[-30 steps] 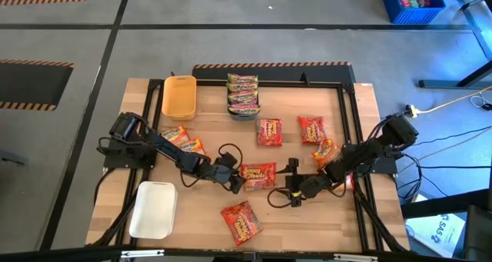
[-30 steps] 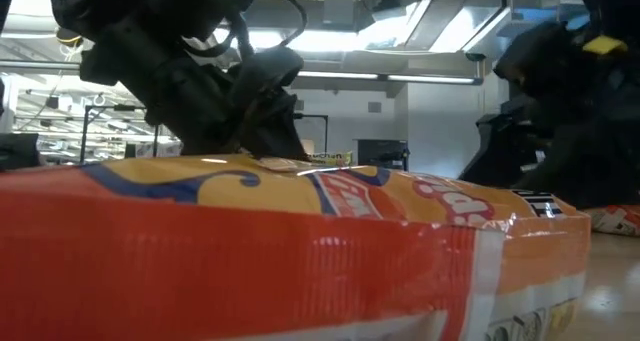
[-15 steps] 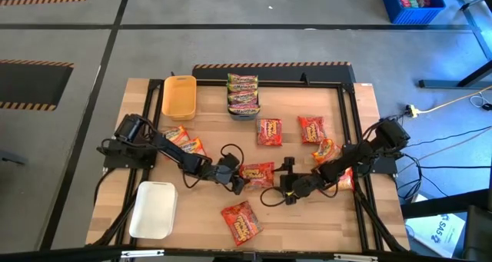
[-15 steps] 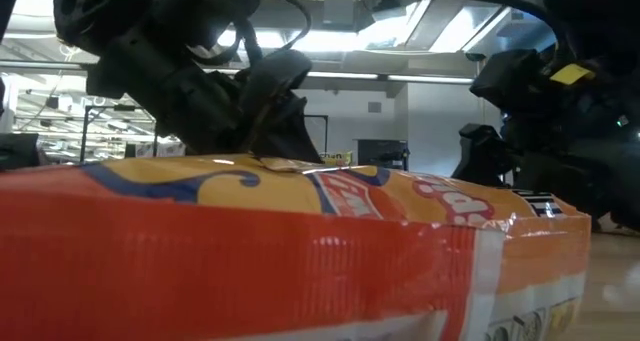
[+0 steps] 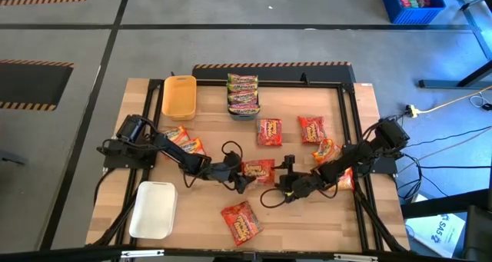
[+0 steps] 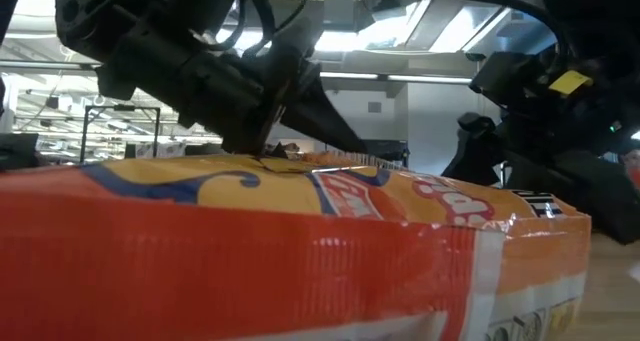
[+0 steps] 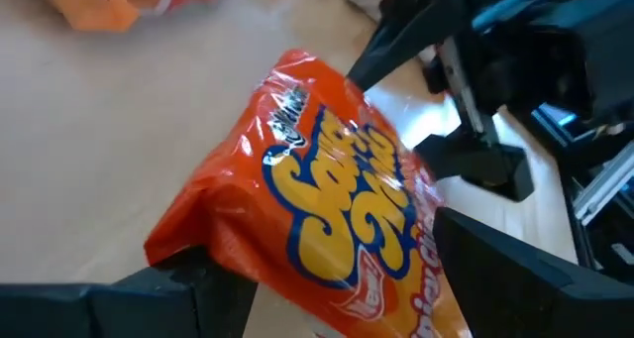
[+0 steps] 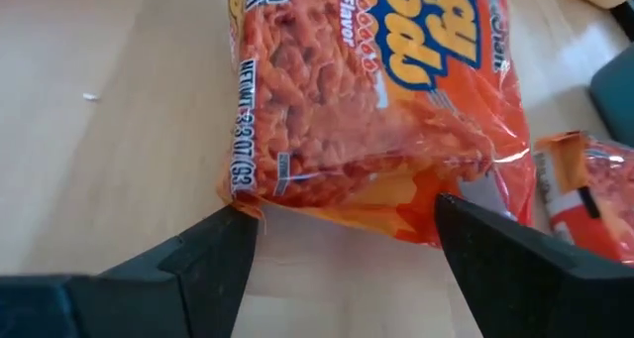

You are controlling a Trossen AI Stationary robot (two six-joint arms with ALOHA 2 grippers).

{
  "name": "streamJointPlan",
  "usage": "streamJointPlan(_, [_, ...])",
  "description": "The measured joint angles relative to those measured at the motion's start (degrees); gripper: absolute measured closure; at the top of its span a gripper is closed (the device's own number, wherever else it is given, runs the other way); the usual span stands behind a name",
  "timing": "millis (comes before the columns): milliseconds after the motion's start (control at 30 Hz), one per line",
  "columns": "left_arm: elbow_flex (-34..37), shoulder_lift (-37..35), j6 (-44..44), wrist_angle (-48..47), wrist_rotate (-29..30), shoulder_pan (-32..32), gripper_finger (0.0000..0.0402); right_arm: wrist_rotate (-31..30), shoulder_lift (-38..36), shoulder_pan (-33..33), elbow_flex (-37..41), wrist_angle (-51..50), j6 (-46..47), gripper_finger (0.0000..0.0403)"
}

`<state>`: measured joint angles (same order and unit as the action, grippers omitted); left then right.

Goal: Sort Maruchan noodles
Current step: Put the orange noodle pack into the yellow bin

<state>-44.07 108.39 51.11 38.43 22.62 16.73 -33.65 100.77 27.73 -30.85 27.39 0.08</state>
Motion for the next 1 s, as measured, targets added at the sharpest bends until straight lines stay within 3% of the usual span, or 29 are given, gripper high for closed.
streamJointPlan(200, [0.0,0.0,-5.2,-0.2,0.5,-0.1,0.0126,-2.1,0.0,0.0,-1.5,-1.5,-2.2,0.0097])
streamJointPlan(567, [0.0,-0.1,-14.4,-0.1,0.9,-0.1,0.0192,-4.8,0.1,0.0,-2.5,-2.4,-3.0,0.0097])
streamJointPlan(833, [0.0,-0.1,-16.7,-0.8,0.6,-0.1,0.0196,-4.5,-0.2,0.0,-2.6,-2.9,-2.0,0.0097])
streamJointPlan(1000, [0.0,-0.3,-22.4,0.2,1.0,0.3,0.0197,-4.5,-2.9,0.0,-3.1,-9.2,-0.2,0.0097])
